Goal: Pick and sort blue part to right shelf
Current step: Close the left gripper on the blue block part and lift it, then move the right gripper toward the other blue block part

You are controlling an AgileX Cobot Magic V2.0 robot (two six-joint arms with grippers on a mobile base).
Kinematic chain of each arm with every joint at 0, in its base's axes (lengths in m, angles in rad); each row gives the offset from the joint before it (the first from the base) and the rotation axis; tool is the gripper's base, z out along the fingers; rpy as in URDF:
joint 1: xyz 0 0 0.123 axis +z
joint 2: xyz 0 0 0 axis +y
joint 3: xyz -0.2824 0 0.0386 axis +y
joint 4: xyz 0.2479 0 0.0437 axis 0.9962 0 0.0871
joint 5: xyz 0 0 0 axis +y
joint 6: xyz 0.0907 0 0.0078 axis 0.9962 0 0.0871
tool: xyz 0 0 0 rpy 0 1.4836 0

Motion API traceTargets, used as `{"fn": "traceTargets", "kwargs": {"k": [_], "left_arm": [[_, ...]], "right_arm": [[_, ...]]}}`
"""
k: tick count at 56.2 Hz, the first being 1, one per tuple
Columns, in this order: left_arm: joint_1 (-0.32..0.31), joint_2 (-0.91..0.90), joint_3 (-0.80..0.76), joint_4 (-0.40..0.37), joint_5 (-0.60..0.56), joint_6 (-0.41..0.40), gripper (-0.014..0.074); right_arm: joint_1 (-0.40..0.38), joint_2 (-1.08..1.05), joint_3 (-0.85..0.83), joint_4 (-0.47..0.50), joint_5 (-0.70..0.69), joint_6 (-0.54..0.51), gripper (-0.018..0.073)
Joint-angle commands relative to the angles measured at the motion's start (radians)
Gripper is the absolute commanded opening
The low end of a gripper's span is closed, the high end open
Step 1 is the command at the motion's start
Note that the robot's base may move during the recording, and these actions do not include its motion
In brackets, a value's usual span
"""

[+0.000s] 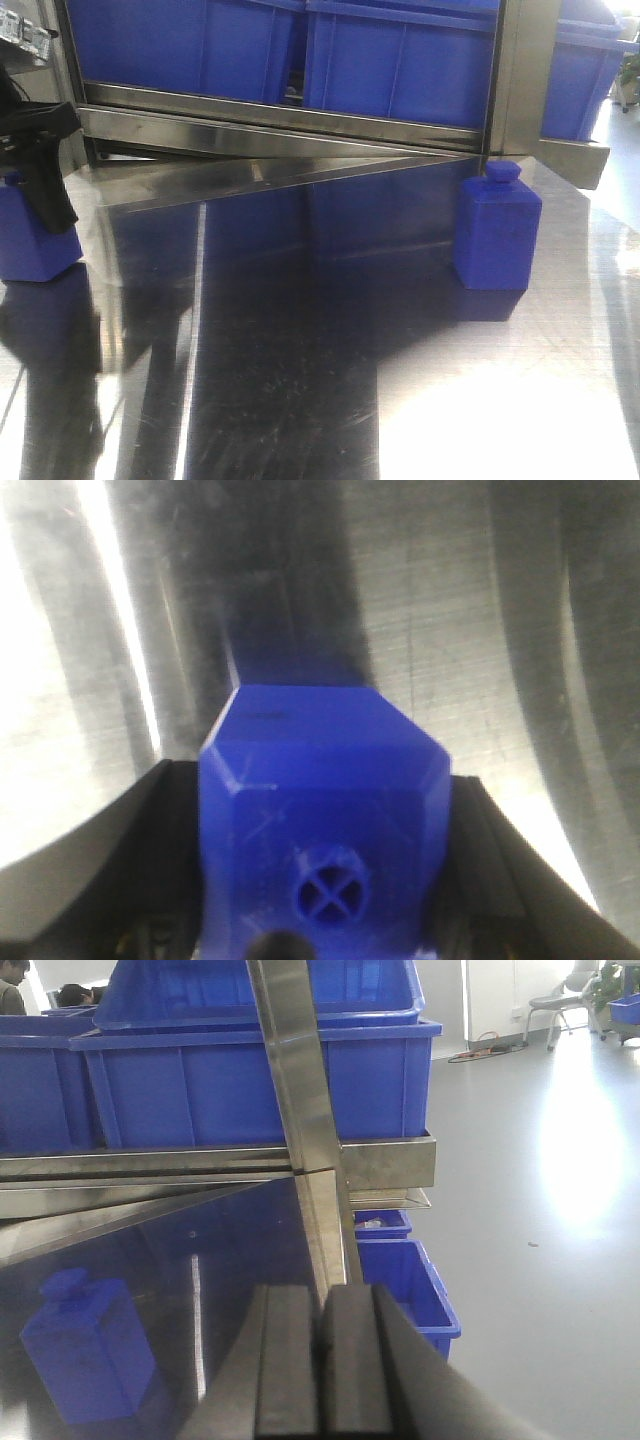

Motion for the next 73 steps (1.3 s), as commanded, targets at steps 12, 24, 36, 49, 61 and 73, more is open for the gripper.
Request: {"fn": "traceTargets", "kwargs": {"k": [12, 24, 36, 49, 61, 73], "left_arm": [[-0.004, -0.109, -0.09, -0.016, 0.006, -0.002, 0.0244], [-0.004, -0.28, -0.082, -0.016, -0.061, -0.002, 0.0244], [-0.004, -0.482, 0.029, -0.016, -0.177, -0.002, 0.0244], [-0.004, -0.68, 0.249, -0.016, -0.305, -0.002, 0.0244], [-0.004, -0.83, 0.412, -0.016, -0.423, -0.002, 0.0244], [-0.004, -0.968, 0.536, -0.016, -0.556, -0.001, 0.0244]], "right_arm": [[-0.006, -0.012, -0.007, -0.003, -0.086, -0.007, 0.0058], [-0.006, -0.012, -0.007, -0.003, -0.089, -0.007, 0.0058], [-0.006, -0.012, -0.007, -0.003, -0.1, -0.007, 0.0058], [-0.006, -0.011, -0.077, -0.013, -0.073, -0.007, 0.0058], [0.029, 0.031, -0.243, -0.054, 0.113, -0.012, 0.0058], [0.189, 0.27, -0.51, -0.054, 0.351, -0.141, 0.0058]]}}
